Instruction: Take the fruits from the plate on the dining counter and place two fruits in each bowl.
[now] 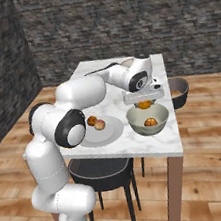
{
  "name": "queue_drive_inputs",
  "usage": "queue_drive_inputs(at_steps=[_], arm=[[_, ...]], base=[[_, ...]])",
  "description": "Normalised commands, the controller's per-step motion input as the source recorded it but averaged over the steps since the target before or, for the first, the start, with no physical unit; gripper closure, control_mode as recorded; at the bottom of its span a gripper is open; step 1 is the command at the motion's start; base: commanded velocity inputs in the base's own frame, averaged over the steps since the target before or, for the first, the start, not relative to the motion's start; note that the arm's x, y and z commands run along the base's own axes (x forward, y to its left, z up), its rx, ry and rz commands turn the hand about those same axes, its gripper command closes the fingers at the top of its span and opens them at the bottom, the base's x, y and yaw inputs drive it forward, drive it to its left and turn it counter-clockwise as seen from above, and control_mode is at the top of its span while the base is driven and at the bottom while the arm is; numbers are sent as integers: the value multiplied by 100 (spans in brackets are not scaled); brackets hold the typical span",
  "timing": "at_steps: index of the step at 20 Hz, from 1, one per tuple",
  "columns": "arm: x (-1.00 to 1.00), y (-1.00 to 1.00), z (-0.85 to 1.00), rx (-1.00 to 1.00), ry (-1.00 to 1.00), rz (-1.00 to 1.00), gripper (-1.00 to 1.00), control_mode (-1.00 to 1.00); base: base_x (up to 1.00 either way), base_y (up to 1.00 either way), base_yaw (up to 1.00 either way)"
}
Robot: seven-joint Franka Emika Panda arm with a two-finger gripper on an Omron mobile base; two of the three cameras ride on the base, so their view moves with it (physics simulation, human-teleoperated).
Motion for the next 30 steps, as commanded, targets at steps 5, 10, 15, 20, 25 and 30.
queue_drive_inputs(at_steps=[5,10,15,20,25,30], arm=[[0,28,-33,5,3,7,100,-100],[0,26,-50,0,0,1,100,-100],[0,2,-33,0,-1,0,100,-100],[0,0,-27,-2,-2,0,100,-100],[3,1,-32,-2,0,0,100,-100],[0,0,0,0,0,0,-100,-100]], base=[[0,0,0],[0,0,0],[0,0,0],[0,0,0],[0,0,0],[0,0,0]])
